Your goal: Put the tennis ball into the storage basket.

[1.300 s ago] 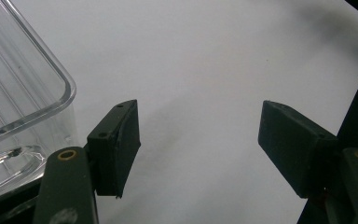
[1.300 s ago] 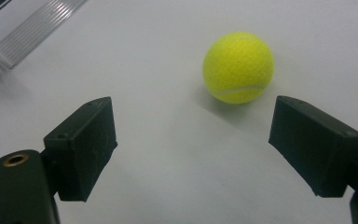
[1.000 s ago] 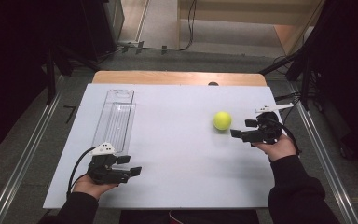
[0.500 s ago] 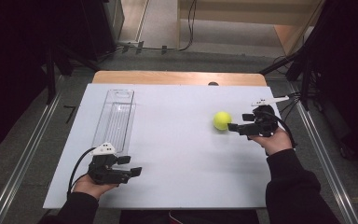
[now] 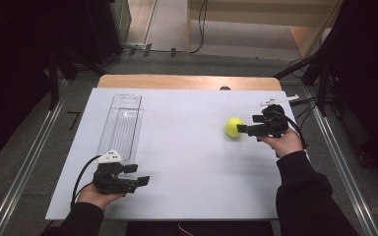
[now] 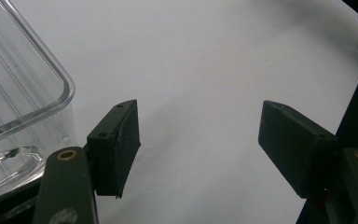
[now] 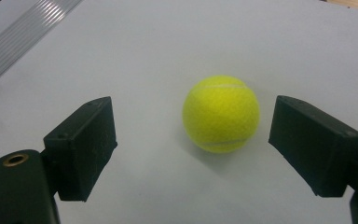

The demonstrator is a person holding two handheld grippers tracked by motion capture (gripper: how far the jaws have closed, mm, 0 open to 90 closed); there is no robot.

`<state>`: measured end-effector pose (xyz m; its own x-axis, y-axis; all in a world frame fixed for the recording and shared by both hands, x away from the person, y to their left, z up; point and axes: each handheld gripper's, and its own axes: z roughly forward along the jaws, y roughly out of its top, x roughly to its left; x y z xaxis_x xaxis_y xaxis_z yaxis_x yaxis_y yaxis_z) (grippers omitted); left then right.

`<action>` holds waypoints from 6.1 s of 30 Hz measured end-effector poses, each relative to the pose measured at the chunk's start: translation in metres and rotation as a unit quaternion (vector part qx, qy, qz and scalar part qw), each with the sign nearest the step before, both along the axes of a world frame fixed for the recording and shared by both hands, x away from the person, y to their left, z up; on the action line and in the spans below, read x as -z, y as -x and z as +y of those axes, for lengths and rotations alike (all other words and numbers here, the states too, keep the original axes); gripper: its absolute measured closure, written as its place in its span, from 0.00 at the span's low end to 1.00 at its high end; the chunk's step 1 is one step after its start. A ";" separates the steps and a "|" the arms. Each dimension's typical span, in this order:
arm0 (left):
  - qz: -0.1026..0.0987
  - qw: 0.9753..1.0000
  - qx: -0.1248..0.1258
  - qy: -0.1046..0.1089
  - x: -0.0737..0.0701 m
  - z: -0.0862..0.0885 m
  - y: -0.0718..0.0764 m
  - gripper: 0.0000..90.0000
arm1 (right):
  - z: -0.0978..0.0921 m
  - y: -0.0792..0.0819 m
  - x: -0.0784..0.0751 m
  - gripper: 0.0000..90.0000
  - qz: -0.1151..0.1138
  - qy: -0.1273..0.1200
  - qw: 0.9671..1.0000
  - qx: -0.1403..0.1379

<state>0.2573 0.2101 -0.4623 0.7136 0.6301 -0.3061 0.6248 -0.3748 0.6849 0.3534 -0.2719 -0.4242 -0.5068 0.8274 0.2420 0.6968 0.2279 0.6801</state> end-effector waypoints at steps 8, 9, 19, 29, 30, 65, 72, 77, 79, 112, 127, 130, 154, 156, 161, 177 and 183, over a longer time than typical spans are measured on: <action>0.000 1.000 -0.002 0.001 0.000 0.000 0.000 0.33 | 0.002 -0.010 0.001 0.14 0.001 -0.004 1.000 0.009; 0.000 1.000 -0.002 0.001 0.000 0.000 0.000 0.33 | 0.002 -0.012 0.002 0.14 0.001 -0.005 1.000 0.008; 0.001 1.000 -0.005 -0.002 0.001 0.001 0.001 0.33 | 0.006 -0.023 -0.001 0.14 -0.019 0.006 1.000 0.013; 0.001 1.000 -0.003 -0.003 0.001 0.001 0.002 0.33 | 0.014 -0.038 0.002 0.14 -0.019 0.012 1.000 0.008; 0.001 1.000 -0.002 -0.004 0.001 0.001 0.002 0.33 | 0.015 -0.039 0.002 0.14 -0.018 0.013 1.000 0.009; 0.000 1.000 -0.002 0.000 0.001 0.002 0.002 0.33 | 0.026 -0.049 0.027 0.04 -0.003 0.024 0.999 0.024; 0.002 1.000 0.000 -0.003 0.001 0.001 0.002 0.33 | 0.022 -0.050 0.038 0.05 0.002 0.027 0.999 0.032; 0.002 1.000 0.001 -0.004 0.001 0.001 0.002 0.33 | 0.022 -0.051 0.043 0.05 0.010 0.026 0.999 0.031; 0.002 1.000 0.002 -0.004 0.001 0.001 0.001 0.33 | 0.023 -0.050 0.044 0.05 0.014 0.027 0.999 0.030; 0.003 1.000 0.007 -0.007 0.002 0.000 0.001 0.33 | 0.038 -0.052 0.079 0.07 0.071 0.082 0.994 0.015; 0.002 1.000 0.008 -0.007 0.001 0.000 0.001 0.33 | 0.038 -0.047 0.082 0.25 0.037 0.105 0.994 0.014; 0.002 1.000 0.009 -0.007 0.001 -0.001 0.001 0.33 | 0.039 -0.047 0.082 0.25 0.033 0.109 0.993 0.012; 0.002 1.000 0.009 -0.006 0.001 -0.001 0.002 0.33 | 0.034 -0.048 0.081 0.26 0.034 0.095 0.995 0.012; 0.002 1.000 0.009 -0.006 0.001 -0.001 0.002 0.33 | 0.033 -0.048 0.079 0.26 0.032 0.091 0.995 0.015; 0.002 1.000 0.009 -0.006 0.001 -0.001 0.002 0.33 | 0.031 -0.047 0.076 0.26 0.028 0.086 0.996 0.018; 0.001 1.000 0.009 -0.006 0.001 -0.001 0.002 0.33 | 0.030 -0.039 0.059 0.26 0.009 0.068 0.998 0.009; 0.002 1.000 0.009 -0.007 0.001 -0.001 0.002 0.33 | 0.032 -0.033 0.049 0.26 0.000 0.063 0.998 -0.001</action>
